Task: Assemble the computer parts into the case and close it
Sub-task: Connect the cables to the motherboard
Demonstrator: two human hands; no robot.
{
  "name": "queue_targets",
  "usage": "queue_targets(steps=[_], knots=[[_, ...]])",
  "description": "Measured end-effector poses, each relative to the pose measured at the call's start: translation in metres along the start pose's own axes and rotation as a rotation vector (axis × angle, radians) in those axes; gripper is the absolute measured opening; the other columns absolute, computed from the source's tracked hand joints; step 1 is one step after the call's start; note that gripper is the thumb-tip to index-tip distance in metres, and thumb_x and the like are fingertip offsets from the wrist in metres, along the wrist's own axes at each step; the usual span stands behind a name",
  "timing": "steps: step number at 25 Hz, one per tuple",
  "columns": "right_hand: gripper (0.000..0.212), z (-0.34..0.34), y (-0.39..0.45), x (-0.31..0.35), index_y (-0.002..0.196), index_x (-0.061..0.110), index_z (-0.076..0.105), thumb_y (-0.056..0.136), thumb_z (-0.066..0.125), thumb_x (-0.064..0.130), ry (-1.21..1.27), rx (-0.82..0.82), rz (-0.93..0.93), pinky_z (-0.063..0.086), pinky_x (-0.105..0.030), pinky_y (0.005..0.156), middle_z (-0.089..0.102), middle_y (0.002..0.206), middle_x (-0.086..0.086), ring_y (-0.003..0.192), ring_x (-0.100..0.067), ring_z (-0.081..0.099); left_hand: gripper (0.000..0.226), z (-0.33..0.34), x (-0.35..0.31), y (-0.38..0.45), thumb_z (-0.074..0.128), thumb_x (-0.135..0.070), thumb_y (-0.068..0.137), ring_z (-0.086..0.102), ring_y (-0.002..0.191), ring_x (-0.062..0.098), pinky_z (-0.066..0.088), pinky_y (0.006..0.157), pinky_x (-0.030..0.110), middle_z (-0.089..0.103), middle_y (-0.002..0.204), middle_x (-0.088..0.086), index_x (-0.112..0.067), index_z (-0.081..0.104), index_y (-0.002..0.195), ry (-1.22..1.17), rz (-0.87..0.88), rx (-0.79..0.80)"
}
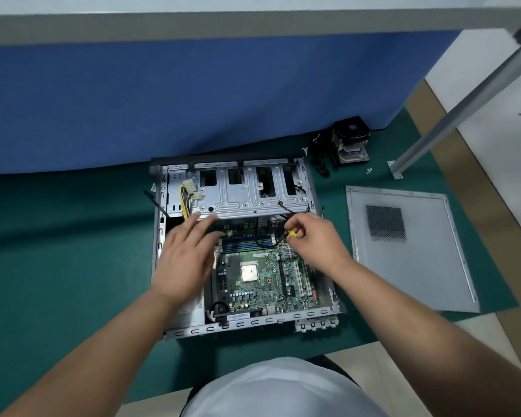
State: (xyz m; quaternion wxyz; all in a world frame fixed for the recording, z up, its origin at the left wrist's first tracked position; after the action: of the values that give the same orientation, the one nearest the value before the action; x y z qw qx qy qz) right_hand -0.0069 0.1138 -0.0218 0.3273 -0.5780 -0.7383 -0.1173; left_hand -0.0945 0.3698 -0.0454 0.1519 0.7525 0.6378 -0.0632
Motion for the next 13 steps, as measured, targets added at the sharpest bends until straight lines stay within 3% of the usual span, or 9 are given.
queue_targets(steps=[2,4,6,10,13], knots=[[0.023,0.006,-0.008,0.000,0.104,0.027,0.063,0.087,0.075,0.017,0.020,-0.019,0.023,0.053,-0.024,0.078,0.062,0.095,0.014,0.083,-0.001,0.060,0.044,0.005,-0.027,0.007,0.067,-0.017,0.093,0.052,0.135,0.023,0.046,0.111,0.052,0.058,0.145,0.001,-0.021,0.061,0.137,-0.193,0.080,0.041],[0.028,0.010,-0.013,0.000,0.104,0.031,0.059,0.086,0.078,0.019,0.038,-0.029,0.043,0.050,-0.020,0.077,0.063,0.093,0.016,0.086,0.003,0.059,0.044,0.020,-0.054,0.020,0.061,-0.030,0.101,0.049,0.136,0.014,0.039,0.117,0.039,0.051,0.152,-0.006,-0.025,0.055,0.145,-0.436,-0.031,0.218],[0.030,0.012,-0.015,-0.001,0.103,0.032,0.058,0.086,0.079,0.020,0.042,-0.045,0.043,0.049,-0.019,0.077,0.063,0.093,0.018,0.088,0.006,0.059,0.043,0.040,-0.073,0.036,0.056,-0.039,0.104,0.050,0.135,0.012,0.037,0.114,0.031,0.053,0.150,-0.007,-0.028,0.055,0.145,-0.679,-0.214,0.379],[0.027,0.017,-0.017,-0.004,0.104,0.032,0.059,0.086,0.079,0.027,0.021,-0.099,0.034,0.051,-0.020,0.078,0.064,0.094,0.018,0.089,0.004,0.059,0.014,0.065,-0.077,0.058,0.067,-0.033,0.099,0.069,0.103,0.020,0.054,0.099,0.044,0.075,0.106,-0.003,-0.026,0.073,0.109,-1.020,-0.408,0.402],[0.026,0.020,-0.014,-0.005,0.107,0.028,0.062,0.087,0.078,0.030,-0.031,-0.078,0.006,0.054,-0.027,0.081,0.065,0.097,0.015,0.088,0.000,0.060,0.010,0.078,-0.067,0.065,0.075,-0.026,0.094,0.070,0.100,0.035,0.053,0.099,0.053,0.075,0.100,0.012,-0.021,0.075,0.103,-1.103,-0.397,0.455]])
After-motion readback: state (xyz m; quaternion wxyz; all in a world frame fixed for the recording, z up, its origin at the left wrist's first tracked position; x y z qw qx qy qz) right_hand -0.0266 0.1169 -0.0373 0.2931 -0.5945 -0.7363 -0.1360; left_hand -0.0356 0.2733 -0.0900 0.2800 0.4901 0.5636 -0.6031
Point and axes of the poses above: each hand's wrist, its own y-axis towards the middle knuckle, its own z-axis out of the palm, x = y × z, the point moved 5 cm from there along y, towards the middle knuckle
